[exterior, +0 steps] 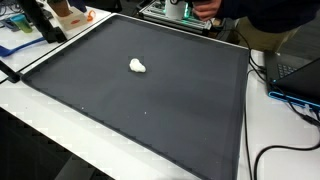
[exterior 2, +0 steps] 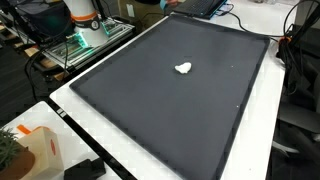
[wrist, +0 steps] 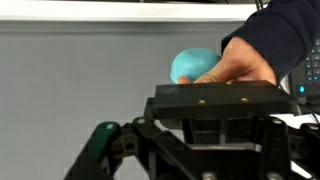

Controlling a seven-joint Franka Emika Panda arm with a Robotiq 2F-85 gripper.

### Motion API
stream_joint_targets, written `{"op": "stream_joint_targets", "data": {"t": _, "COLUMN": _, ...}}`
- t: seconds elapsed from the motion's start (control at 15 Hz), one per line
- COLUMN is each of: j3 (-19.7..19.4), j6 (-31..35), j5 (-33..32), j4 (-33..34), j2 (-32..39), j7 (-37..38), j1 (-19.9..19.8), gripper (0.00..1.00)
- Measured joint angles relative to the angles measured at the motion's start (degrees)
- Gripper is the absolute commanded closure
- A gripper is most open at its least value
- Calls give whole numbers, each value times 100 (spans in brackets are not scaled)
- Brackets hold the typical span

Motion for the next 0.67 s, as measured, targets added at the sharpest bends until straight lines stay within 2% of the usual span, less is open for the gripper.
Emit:
{"op": "stream_joint_targets", "data": {"t": 0.2, "j3": -1, "j6": -1, "j5": 0, "j4": 0, "j2": 13, "j7": 8, "j1": -11, "gripper": 0}}
{"op": "stream_joint_targets", "data": {"t": 0.27, "j3": -1, "j6": -1, "j5": 0, "j4": 1, "j2": 19, "j7": 9, "j1": -17, "gripper": 4}}
{"op": "stream_joint_targets", "data": {"t": 0.33, "j3": -1, "j6": -1, "j5": 0, "j4": 2, "j2": 25, "j7": 9, "j1": -21, "gripper": 20}}
{"op": "stream_joint_targets", "data": {"t": 0.67, "j3": -1, "j6": -1, "j5": 0, "j4": 7, "j2": 40, "j7": 12, "j1": -23, "gripper": 61}}
